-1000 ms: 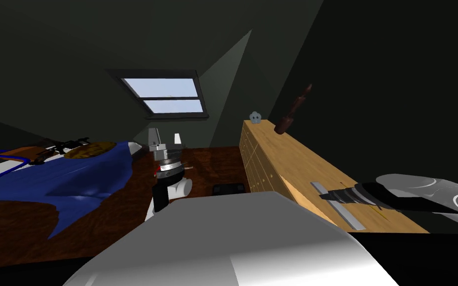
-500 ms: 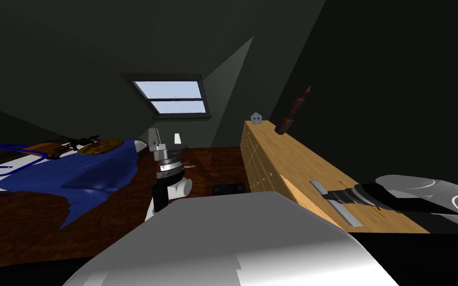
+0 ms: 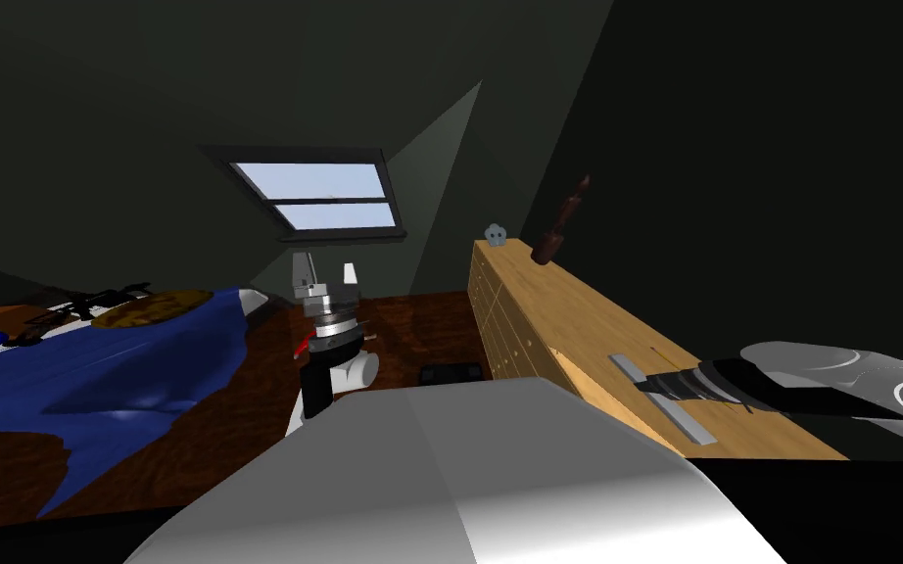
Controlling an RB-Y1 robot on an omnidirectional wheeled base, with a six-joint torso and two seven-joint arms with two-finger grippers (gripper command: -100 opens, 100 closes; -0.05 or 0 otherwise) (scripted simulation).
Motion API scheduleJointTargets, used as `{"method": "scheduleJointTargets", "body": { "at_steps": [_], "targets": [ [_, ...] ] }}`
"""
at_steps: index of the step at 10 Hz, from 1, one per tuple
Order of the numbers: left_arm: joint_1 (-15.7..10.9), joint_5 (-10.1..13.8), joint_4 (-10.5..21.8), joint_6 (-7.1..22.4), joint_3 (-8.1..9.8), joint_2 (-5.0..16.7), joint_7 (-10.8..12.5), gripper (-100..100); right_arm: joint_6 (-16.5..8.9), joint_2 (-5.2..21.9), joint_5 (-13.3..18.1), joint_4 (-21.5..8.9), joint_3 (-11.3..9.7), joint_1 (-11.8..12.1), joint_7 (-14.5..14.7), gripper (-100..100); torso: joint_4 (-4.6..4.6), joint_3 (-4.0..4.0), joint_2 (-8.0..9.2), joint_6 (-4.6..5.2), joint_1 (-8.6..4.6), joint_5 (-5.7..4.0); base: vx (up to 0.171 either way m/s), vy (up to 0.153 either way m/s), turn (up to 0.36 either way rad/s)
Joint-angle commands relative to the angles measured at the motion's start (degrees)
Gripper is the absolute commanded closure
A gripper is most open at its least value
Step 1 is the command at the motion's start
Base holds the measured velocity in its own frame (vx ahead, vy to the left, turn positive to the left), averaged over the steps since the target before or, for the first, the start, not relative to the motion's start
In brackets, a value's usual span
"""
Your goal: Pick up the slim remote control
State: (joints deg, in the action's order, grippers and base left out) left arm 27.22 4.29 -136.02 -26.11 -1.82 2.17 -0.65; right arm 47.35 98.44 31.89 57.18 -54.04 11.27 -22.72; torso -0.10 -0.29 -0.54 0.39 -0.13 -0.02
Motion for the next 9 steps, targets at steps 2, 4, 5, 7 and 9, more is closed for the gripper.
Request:
{"method": "scheduleJointTargets", "body": {
  "at_steps": [2, 4, 5, 7, 9],
  "targets": [
    [-0.01, 0.0, 0.0, 0.0, 0.0, 0.0, 0.0, 0, 0.41, 1.16, 0.49, 1.13, 0.32, -0.24, 2.93, 100, -0.02, -0.05, -0.07, -0.09, 0.08, 0.0, 0.168, 0.014, -0.266],
    [-0.01, 0.0, 0.0, 0.0, -0.01, 0.0, 0.0, 0, 0.59, 2.16, 0.81, 2.24, 0.56, -0.38, 5.01, 100, -0.01, -0.06, -0.09, -0.17, 0.2, 0.03, 0.172, 0.033, -0.236],
    [-0.01, 0.0, 0.0, 0.0, -0.01, 0.0, 0.0, 0, 0.68, 2.66, 0.98, 2.79, 0.69, -0.45, 6.05, 100, -0.02, -0.08, -0.12, -0.18, 0.23, 0.05, 0.161, 0.037, -0.301],
    [-0.01, 0.0, 0.0, 0.0, -0.01, 0.0, 0.0, 0, 0.86, 3.66, 1.3, 3.9, 0.94, -0.59, 8.13, 100, -0.01, -0.03, -0.04, -0.14, 0.23, 0.08, 0.159, 0.024, -0.276],
    [-0.03, 0.0, 0.0, 0.0, -0.01, 0.0, 0.0, 0, 0.73, 3.5, 1.31, 3.89, 0.81, -0.55, 7.36, 0, 0.02, 0.05, 0.13, -0.27, 0.11, 0.05, 0.041, 0.006, -0.021]
  ]
}}
